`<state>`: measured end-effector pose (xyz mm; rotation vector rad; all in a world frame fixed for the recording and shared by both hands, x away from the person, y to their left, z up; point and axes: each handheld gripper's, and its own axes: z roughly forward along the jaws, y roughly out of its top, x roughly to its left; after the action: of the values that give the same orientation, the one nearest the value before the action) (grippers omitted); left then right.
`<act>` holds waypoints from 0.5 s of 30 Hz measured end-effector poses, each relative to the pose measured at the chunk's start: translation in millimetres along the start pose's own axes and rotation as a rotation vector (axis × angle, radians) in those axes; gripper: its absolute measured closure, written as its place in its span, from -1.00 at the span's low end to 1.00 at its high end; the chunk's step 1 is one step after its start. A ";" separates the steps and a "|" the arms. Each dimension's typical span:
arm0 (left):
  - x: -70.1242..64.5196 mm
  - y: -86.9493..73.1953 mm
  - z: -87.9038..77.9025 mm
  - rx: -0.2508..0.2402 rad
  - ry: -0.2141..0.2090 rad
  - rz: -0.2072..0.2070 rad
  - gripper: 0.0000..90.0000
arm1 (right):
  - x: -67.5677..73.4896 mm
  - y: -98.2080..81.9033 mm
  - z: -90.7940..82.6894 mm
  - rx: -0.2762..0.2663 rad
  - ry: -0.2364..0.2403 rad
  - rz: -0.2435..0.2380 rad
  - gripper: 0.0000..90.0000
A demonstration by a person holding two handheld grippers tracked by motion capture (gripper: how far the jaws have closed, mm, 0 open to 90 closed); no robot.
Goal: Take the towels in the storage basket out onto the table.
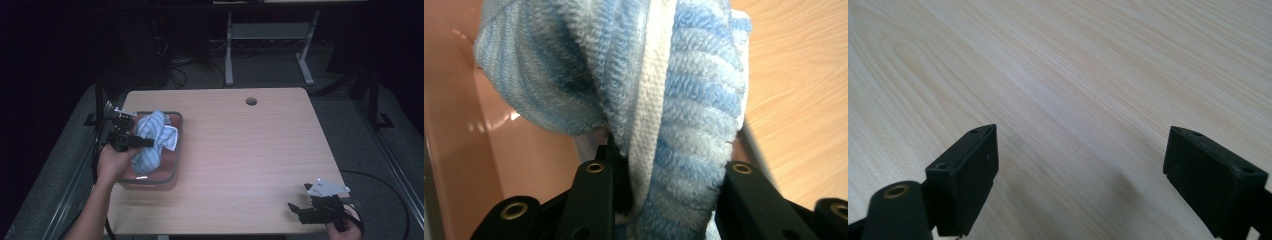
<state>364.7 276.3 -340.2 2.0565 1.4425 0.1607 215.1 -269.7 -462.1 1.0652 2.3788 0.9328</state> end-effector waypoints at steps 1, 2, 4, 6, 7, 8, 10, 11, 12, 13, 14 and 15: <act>-0.8 0.7 -2.2 -0.006 -0.007 0.000 0.54 | 0.0 0.0 -0.1 0.000 -0.001 -0.001 -0.69; -1.1 1.4 -4.7 -0.012 -0.014 0.004 0.54 | 0.1 0.0 -0.1 -0.001 0.000 0.001 -0.69; -1.8 2.0 -7.1 -0.019 -0.020 -0.002 0.54 | 0.1 0.0 0.1 -0.002 0.001 0.002 -0.69; -3.3 4.2 -15.7 -0.040 -0.031 0.000 0.54 | 0.4 0.3 0.0 -0.003 0.000 -0.001 -0.69; -4.2 5.4 -18.2 -0.042 -0.032 0.006 0.54 | 0.2 0.3 -0.1 -0.001 0.000 -0.001 -0.69; -5.3 6.5 -20.6 -0.050 -0.034 0.006 0.54 | -0.3 0.4 -0.1 -0.001 0.000 -0.001 -0.69; -6.3 7.8 -22.8 -0.057 -0.040 0.006 0.54 | -0.3 0.5 0.0 -0.002 -0.002 0.004 -0.69; -8.5 10.9 -26.9 -0.065 -0.050 0.009 0.54 | -0.6 0.6 -0.1 -0.003 -0.003 0.006 -0.69; -8.5 10.9 -26.9 -0.065 -0.050 0.009 0.53 | -0.6 0.6 -0.1 -0.003 -0.003 0.006 -0.69; -9.8 12.5 -28.6 -0.068 -0.051 0.012 0.53 | -0.7 0.6 0.3 -0.003 -0.004 0.008 -0.69; -11.3 14.1 -30.2 -0.071 -0.053 0.012 0.53 | -0.7 0.6 0.3 -0.003 -0.004 0.008 -0.69; -14.1 16.6 -33.7 -0.082 -0.061 0.020 0.53 | -0.5 0.7 0.1 -0.002 -0.006 0.007 -0.69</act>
<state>358.0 274.1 -300.7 1.9932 1.3569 0.1617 215.9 -269.7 -461.6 1.0744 2.3708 0.9327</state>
